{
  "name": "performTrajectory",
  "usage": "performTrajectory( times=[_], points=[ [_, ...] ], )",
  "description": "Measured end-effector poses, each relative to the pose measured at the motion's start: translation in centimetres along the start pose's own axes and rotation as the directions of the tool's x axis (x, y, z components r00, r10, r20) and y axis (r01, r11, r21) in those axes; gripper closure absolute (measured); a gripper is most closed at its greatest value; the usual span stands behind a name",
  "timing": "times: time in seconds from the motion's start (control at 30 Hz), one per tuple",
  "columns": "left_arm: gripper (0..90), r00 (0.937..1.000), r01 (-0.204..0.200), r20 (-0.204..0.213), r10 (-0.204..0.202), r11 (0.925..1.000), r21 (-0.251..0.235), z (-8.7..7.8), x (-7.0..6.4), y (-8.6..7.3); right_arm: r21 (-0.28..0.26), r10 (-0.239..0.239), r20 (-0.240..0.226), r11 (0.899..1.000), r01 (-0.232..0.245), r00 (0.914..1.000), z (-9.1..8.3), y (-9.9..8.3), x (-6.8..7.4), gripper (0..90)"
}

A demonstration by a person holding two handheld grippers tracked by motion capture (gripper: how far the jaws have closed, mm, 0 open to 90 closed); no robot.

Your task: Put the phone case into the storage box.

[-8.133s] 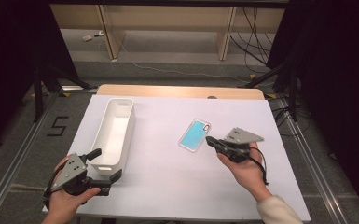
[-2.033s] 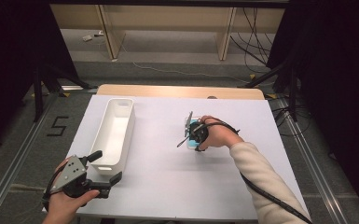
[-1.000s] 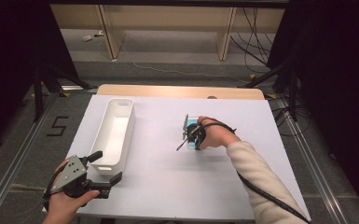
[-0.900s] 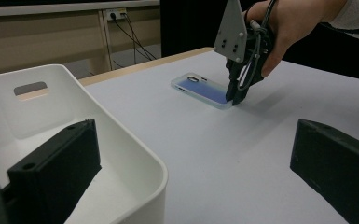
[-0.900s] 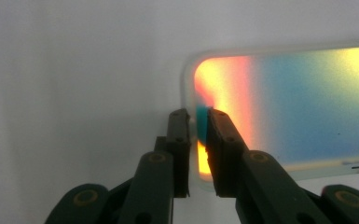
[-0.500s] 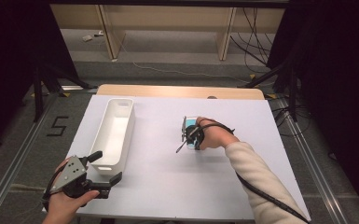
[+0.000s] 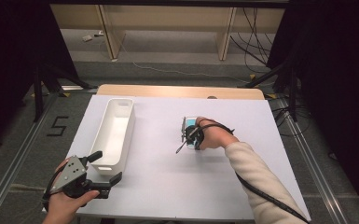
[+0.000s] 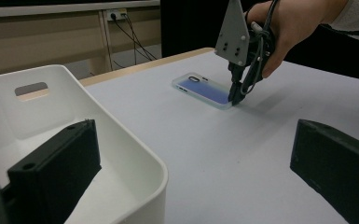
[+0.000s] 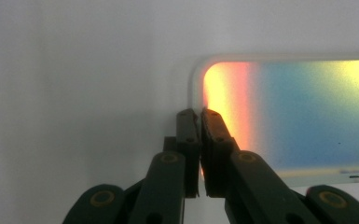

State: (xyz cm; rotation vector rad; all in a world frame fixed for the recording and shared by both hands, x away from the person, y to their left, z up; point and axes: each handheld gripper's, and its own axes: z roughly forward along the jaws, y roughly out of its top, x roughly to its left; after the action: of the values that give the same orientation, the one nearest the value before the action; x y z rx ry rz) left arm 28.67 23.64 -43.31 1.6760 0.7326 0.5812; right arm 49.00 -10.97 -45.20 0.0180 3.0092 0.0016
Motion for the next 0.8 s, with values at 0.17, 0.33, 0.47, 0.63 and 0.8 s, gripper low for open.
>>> performTrajectory(
  times=[0.17,0.33,0.47,0.63,0.8],
  points=[
    [0.8,1.0,0.001,-0.001,-0.001,1.0,0.0,-0.01,0.0,0.0,-0.021,-0.031,0.02,0.999,0.031,0.9993,0.13,0.01,-0.07,87.9],
    [0.8,1.0,0.003,0.0,-0.003,1.0,0.0,0.0,-0.02,0.0,0.001,-0.006,0.02,1.0,0.006,0.9998,0.03,0.06,0.16,88.0],
    [0.8,1.0,0.005,-0.001,-0.005,1.0,0.001,0.0,-0.05,-0.01,0.005,-0.018,0.019,1.0,0.018,0.9997,0.03,0.07,0.09,88.2],
    [0.9,0.9999,0.011,-0.001,-0.011,0.9999,-0.001,0.0,-0.12,-0.01,0.003,-0.041,0.028,0.999,0.041,0.9988,0.06,0.02,0.04,88.4],
    [0.9,0.9999,0.014,-0.001,-0.014,0.9999,-0.002,0.0,-0.18,0.02,0.011,-0.029,0.024,1.0,0.029,0.9993,0.01,0.14,0.26,88.5]
  ],
)
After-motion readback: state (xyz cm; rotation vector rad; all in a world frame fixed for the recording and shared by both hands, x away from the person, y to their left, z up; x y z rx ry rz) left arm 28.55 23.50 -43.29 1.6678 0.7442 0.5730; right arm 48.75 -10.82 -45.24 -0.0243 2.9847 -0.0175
